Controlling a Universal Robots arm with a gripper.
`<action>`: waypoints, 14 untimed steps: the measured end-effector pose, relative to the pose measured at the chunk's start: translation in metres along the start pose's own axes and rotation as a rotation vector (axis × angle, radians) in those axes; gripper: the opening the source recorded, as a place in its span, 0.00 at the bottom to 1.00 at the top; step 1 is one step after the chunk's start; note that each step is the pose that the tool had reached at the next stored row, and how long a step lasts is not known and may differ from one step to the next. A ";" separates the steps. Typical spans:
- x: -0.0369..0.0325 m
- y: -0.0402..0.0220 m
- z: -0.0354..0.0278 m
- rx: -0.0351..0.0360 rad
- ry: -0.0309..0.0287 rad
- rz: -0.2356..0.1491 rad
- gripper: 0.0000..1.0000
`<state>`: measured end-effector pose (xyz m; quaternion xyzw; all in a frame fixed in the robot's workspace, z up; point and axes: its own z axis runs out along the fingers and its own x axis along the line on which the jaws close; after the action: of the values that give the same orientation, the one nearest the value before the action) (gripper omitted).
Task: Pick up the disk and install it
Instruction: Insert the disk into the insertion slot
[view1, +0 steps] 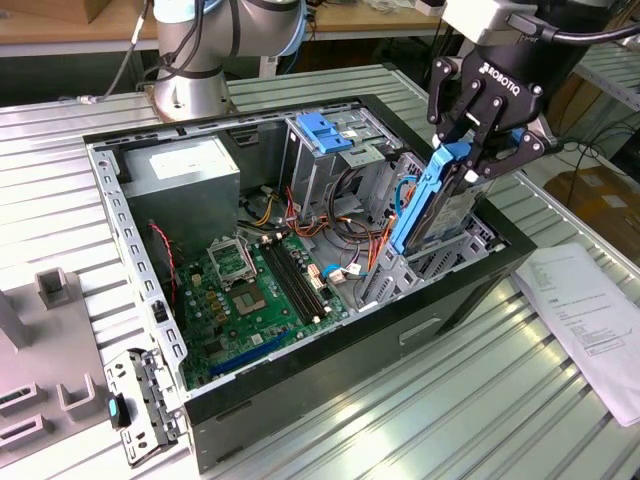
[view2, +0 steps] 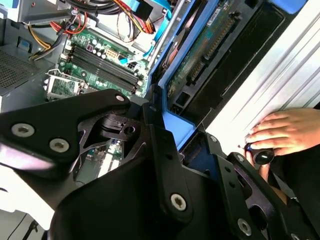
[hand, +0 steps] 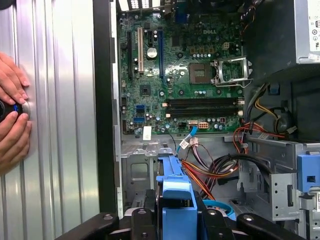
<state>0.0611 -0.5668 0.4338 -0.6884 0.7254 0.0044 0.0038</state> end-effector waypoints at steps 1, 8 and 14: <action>0.0000 0.0000 0.0004 0.0000 -0.0001 0.000 0.37; 0.0001 -0.0001 -0.0010 -0.0002 -0.0012 0.000 0.37; 0.0000 0.0000 -0.0042 -0.0005 -0.0005 0.000 0.37</action>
<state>0.0612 -0.5668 0.4380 -0.6884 0.7253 0.0048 0.0038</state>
